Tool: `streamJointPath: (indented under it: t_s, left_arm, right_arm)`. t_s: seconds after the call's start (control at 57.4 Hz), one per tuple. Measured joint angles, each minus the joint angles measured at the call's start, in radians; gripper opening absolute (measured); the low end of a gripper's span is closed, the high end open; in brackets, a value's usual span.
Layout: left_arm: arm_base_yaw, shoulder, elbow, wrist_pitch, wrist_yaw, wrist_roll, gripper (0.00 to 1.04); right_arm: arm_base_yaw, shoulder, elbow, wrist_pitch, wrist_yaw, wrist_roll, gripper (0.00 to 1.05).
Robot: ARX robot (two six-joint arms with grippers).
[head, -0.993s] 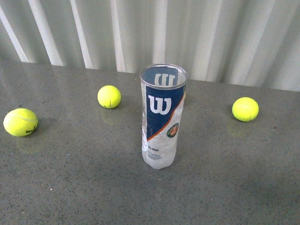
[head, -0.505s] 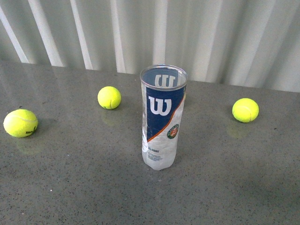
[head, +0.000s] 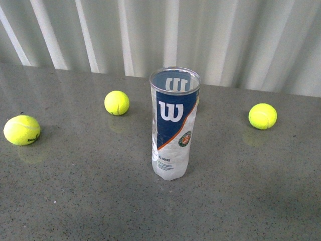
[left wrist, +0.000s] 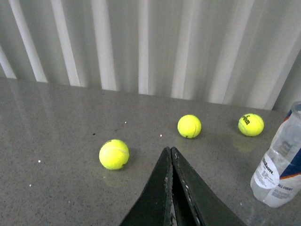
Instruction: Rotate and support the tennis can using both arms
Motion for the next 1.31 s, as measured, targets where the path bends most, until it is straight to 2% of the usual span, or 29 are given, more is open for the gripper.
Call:
streamJointPath:
  t_s: [0.314,0.383,0.575,0.732,1.062,1.306]
  left_arm:
    - [0.0,-0.098,0.0,-0.081,-0.002,0.0,0.04]
    - [0.0,-0.223,0.0,-0.242,-0.002,0.0,0.04]
    - [0.0,-0.262,0.0,-0.254,-0.002,0.0,0.04]
    - [0.0,-0.262,0.0,-0.255,-0.002,0.0,0.41]
    - [0.0,-0.263,0.0,-0.256,-0.002,0.0,0.98]
    - [0.0,-0.263,0.0,-0.256,-0.002,0.0,0.98]
  right_arm:
    - [0.0,0.0,0.0,0.0,0.0,0.0,0.98]
    - [0.0,0.0,0.0,0.0,0.0,0.0,0.98]
    - [0.0,0.0,0.0,0.0,0.0,0.0,0.98]
    - [0.0,0.0,0.0,0.0,0.0,0.0,0.98]
    - [0.0,0.0,0.0,0.0,0.0,0.0,0.98]
    - [0.0,0.0,0.0,0.0,0.0,0.0,0.98]
